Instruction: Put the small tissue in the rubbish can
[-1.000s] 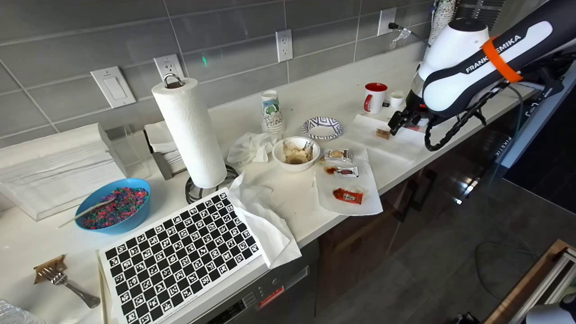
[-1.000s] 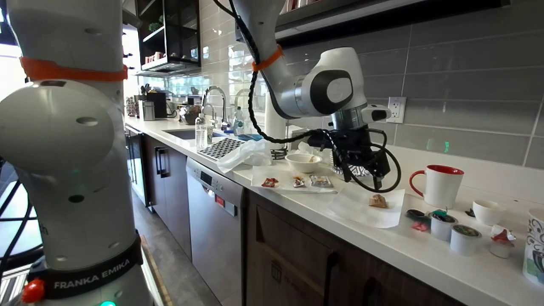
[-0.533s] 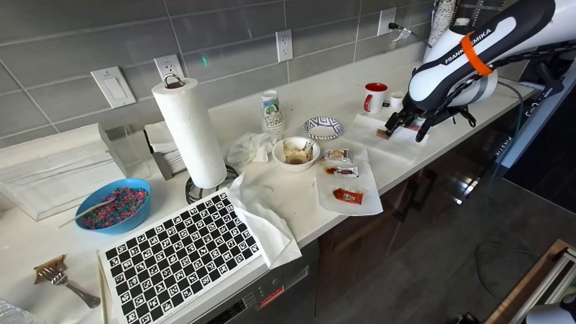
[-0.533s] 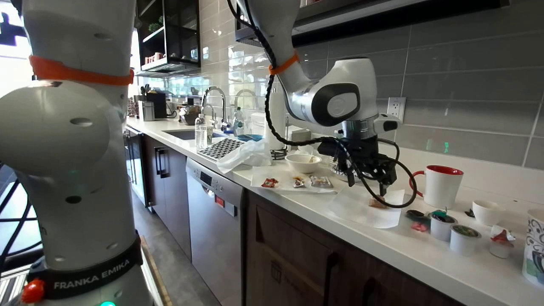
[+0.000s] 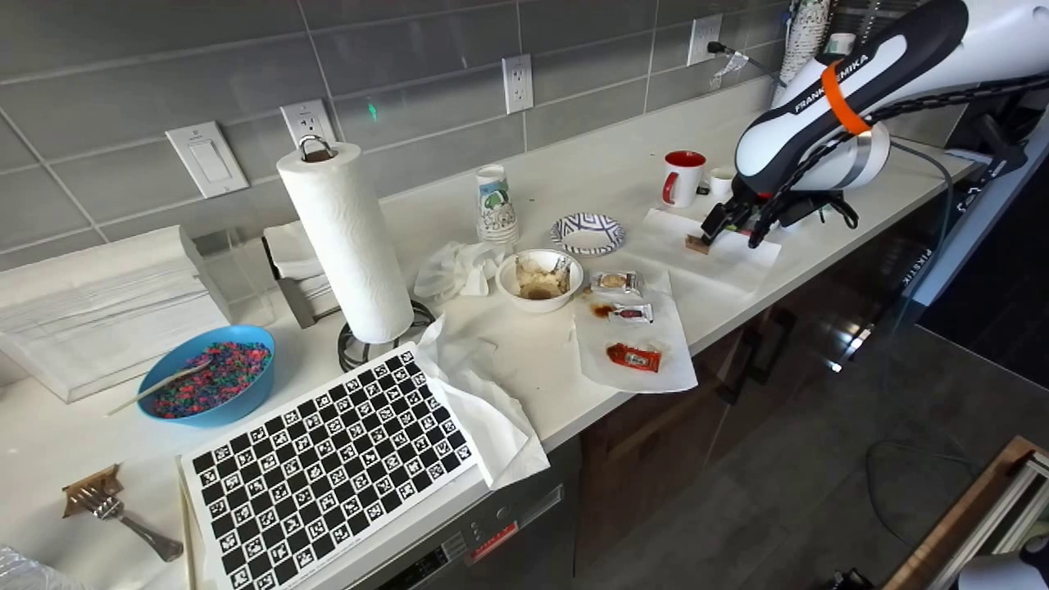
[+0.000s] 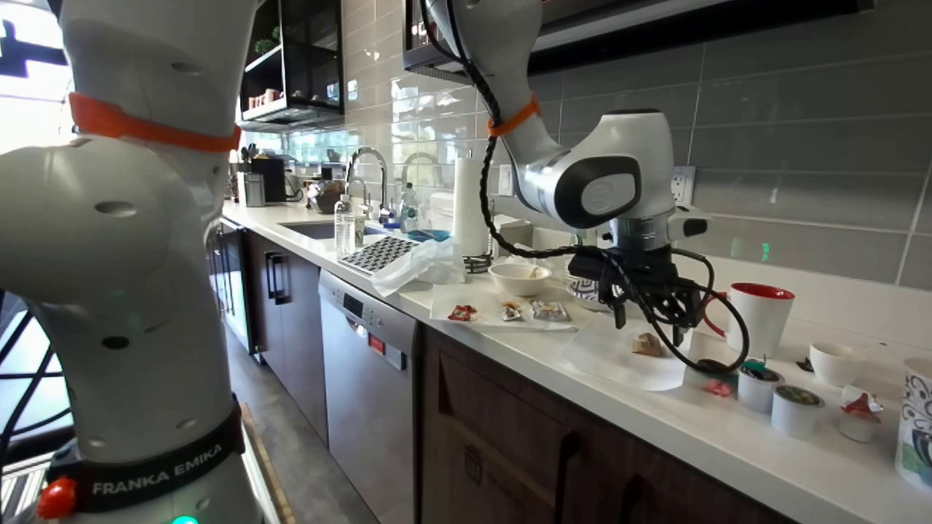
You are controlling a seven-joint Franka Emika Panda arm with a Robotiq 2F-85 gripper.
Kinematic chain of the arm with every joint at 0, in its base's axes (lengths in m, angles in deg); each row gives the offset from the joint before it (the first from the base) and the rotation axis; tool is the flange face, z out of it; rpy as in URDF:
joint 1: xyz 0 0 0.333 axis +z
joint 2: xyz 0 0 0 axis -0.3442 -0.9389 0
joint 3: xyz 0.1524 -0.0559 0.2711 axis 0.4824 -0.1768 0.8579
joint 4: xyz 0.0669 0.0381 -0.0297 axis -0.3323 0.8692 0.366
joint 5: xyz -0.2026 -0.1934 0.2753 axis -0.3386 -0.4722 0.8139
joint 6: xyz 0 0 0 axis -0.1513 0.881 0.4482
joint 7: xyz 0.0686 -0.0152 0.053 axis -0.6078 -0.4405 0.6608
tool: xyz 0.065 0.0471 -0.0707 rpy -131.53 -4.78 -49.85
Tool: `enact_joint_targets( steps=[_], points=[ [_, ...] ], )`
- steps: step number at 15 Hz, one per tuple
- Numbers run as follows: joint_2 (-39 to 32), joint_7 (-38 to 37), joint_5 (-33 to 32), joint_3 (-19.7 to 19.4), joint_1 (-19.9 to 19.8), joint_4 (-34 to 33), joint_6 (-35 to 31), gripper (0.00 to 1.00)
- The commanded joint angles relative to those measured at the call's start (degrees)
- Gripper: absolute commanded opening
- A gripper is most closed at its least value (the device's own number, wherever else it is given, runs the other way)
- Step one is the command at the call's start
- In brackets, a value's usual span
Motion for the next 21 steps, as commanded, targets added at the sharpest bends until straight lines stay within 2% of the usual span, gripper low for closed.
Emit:
enact_joint_targets(
  steps=[1, 4, 6, 7, 9, 10, 11, 12, 16, 17, 21],
  points=[
    [-3.3, 3.5, 2.6, 3.0, -2.7, -3.5, -0.2, 0.97],
    [-4.9, 4.3, 2.6, 4.5, -4.0, -5.2, -0.2, 0.85],
    [-5.8, 4.8, 2.7, 5.7, -4.8, -6.2, -0.2, 0.83],
    [-6.3, 5.1, 2.9, 6.2, -5.2, -6.5, -0.2, 0.75],
    [-7.0, 5.4, 3.0, 7.0, -5.8, -7.2, -0.2, 0.67],
    [-7.3, 5.4, 2.8, 7.3, -6.0, -7.4, -0.2, 0.54],
    [-7.6, 5.5, 2.8, 7.6, -6.3, -7.6, -0.2, 0.46],
    [-7.7, 5.6, 2.7, 7.9, -6.5, -7.7, -0.2, 0.32],
    [-7.8, 5.4, 2.2, 8.2, -6.8, -8.1, -0.3, 0.03],
    [-7.7, 5.2, 2.1, 8.1, -6.8, -8.0, -0.4, 0.00],
    [-7.0, 4.5, 1.9, 7.7, -6.6, -7.4, -0.7, 0.00]
  ],
)
